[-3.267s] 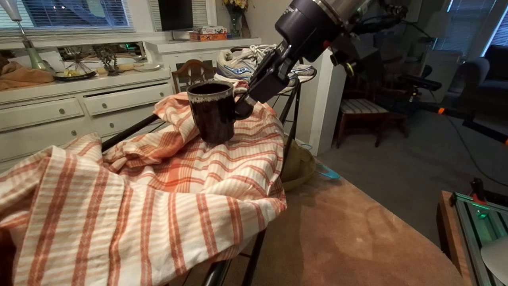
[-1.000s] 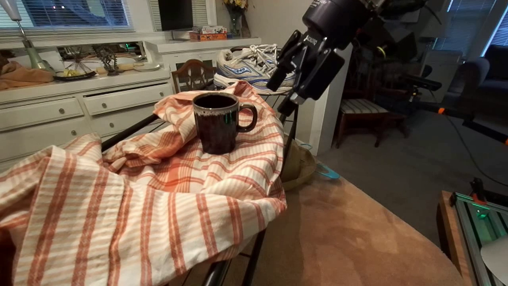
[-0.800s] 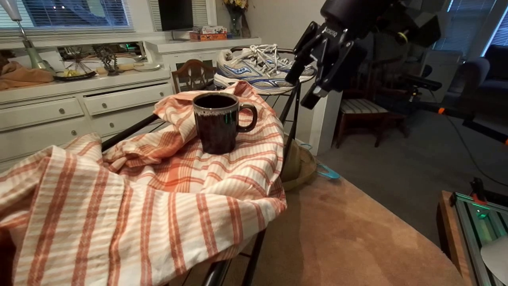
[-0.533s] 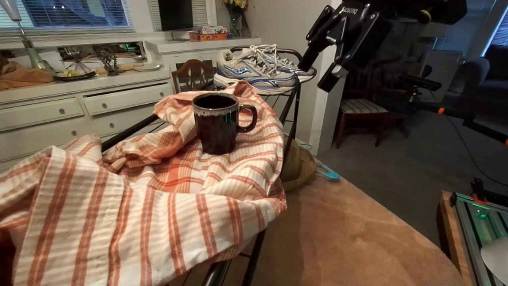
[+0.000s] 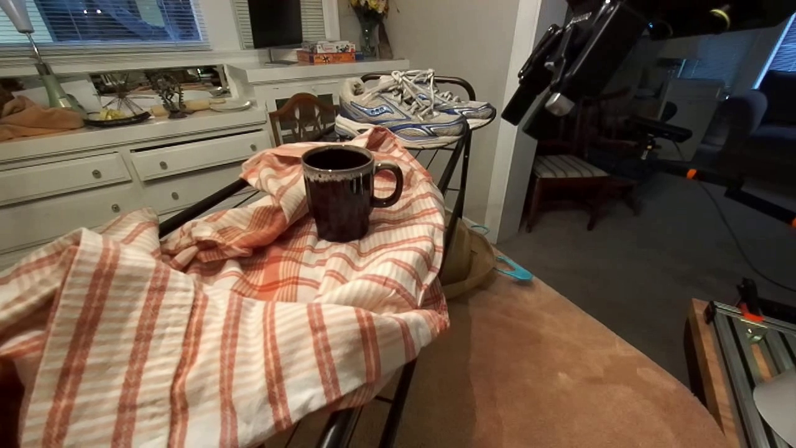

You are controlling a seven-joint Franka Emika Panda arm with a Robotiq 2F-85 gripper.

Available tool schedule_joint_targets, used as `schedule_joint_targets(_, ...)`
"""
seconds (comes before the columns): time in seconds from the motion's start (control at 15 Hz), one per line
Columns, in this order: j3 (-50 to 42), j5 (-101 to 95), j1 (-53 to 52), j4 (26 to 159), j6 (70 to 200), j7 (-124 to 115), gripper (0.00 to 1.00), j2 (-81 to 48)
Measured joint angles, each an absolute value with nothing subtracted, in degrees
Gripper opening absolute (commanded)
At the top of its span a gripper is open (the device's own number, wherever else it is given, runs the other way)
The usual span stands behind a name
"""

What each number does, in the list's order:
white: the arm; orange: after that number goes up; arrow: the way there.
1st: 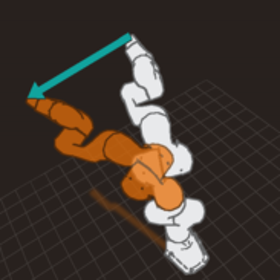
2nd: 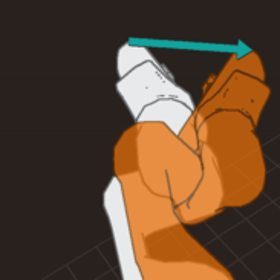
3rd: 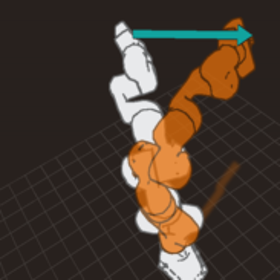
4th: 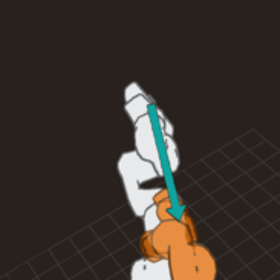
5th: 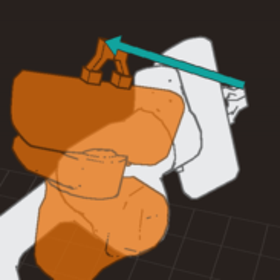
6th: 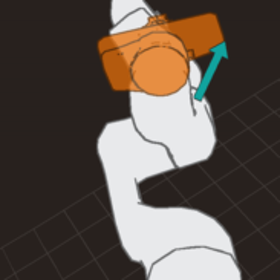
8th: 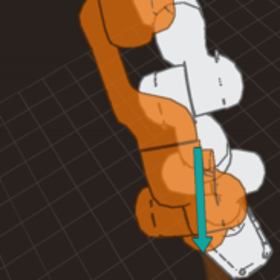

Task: Move the brown mug to the topmost shelf.

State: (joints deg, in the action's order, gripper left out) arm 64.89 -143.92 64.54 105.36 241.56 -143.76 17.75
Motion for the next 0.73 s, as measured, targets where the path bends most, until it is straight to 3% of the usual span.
schedule_joint_targets(0.47, 47.2, -143.6, 42.8, 110.1, 241.6, -150.1, 1.00, 10.0)
schedule_joint_targets(0.73, 45.7, -143.6, 40.9, 110.1, 241.6, -150.9, 1.00, 9.1)
